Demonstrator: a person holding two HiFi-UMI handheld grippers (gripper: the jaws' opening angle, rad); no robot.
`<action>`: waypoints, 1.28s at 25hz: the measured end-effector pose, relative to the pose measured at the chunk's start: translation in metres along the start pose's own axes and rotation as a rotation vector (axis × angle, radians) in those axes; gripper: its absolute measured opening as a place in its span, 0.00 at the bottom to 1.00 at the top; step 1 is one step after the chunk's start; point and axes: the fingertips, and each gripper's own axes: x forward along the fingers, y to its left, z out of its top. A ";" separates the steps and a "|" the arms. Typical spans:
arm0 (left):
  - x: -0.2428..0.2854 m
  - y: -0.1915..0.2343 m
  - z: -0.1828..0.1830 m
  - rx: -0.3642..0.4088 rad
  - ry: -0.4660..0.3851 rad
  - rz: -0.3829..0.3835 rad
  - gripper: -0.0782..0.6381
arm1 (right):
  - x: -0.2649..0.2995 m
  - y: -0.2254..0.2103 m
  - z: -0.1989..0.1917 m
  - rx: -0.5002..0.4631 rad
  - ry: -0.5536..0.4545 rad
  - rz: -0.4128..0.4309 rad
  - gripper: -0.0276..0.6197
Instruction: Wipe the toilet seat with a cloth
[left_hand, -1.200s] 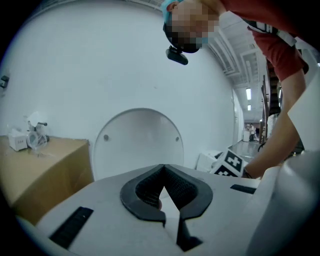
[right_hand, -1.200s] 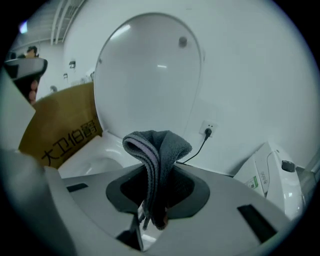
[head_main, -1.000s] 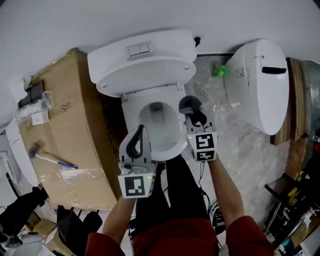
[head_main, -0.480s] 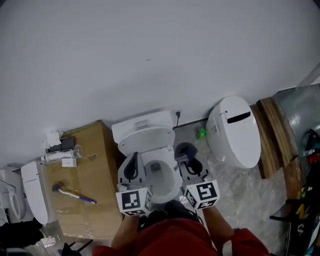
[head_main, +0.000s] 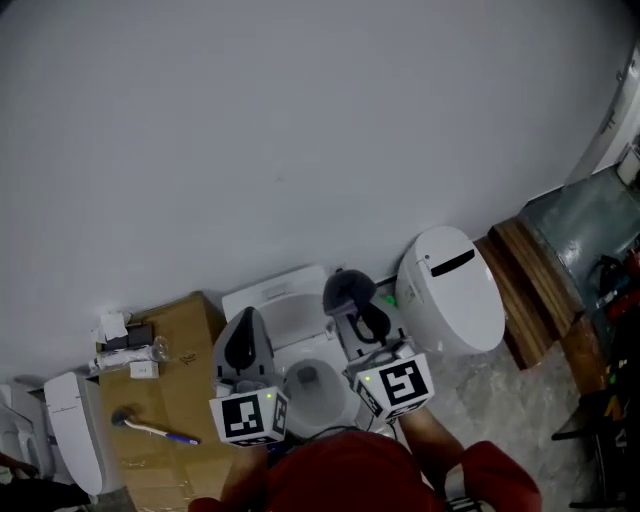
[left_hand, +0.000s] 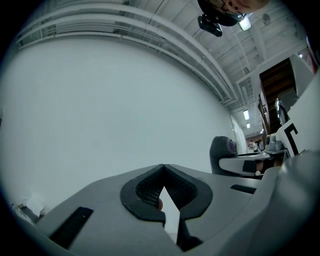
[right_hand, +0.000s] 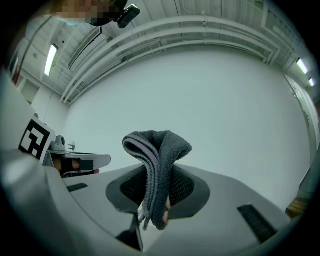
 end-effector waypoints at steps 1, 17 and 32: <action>0.001 -0.002 0.003 0.004 -0.007 -0.004 0.13 | 0.001 0.000 0.003 -0.003 -0.008 0.000 0.16; 0.003 -0.044 0.011 0.013 0.005 -0.097 0.13 | -0.025 0.008 0.018 -0.022 -0.022 -0.038 0.16; -0.013 -0.033 0.016 0.022 -0.024 -0.055 0.13 | -0.032 0.023 0.021 -0.020 -0.040 -0.037 0.16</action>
